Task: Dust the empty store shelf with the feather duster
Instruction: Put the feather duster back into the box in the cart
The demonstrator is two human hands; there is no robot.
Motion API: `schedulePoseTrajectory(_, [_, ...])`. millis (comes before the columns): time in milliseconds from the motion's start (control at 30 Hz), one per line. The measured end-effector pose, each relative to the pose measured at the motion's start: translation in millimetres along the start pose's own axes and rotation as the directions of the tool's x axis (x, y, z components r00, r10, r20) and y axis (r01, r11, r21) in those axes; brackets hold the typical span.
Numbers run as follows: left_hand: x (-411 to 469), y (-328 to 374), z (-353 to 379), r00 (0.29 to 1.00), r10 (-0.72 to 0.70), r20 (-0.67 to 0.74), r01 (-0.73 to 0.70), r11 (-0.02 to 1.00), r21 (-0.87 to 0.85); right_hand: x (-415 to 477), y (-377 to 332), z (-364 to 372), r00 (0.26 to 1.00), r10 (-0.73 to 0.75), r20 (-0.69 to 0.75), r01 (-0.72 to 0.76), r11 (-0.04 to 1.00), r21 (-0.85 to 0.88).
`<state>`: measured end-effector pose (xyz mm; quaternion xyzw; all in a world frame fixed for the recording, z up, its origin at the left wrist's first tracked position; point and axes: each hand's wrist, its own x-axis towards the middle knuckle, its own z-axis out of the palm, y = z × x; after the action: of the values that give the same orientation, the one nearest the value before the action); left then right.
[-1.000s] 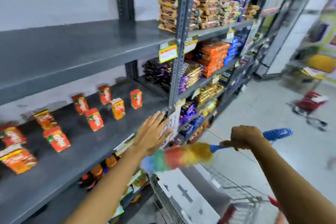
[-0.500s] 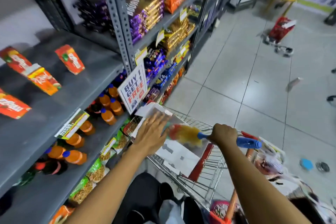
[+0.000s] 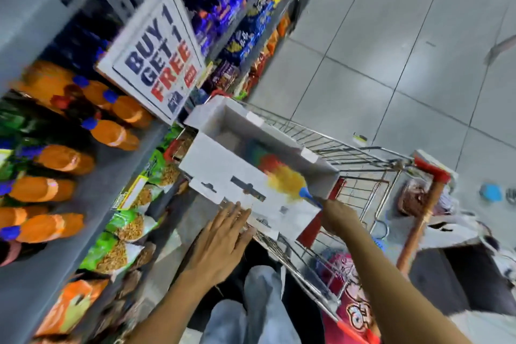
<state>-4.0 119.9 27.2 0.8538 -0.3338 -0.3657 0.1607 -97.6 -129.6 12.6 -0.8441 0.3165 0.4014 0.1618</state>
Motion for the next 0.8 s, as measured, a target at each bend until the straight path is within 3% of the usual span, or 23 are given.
schedulePoseTrajectory(233, [18,-22,45,0.997,-0.037,0.063,0.036,0.999,0.027,37,22,54,0.994,-0.094,-0.057,0.078,0.968,-0.239])
schedulePoseTrajectory(367, [25,-14,55,0.994,-0.018,0.105,0.009,0.997,0.081,42,40,70,0.985,-0.135,-0.106,0.101,0.956,-0.276])
schedulePoseTrajectory(633, [34,5,59,0.992,0.010,0.125,-0.024,0.994,0.105,39,65,97,0.995,-0.089,-0.044,0.076,0.968,-0.238])
schedulePoseTrajectory(800, [37,8,59,0.989,-0.002,0.151,-0.017,0.992,0.127,40,60,103,0.999,0.002,-0.033,-0.004,0.998,-0.064])
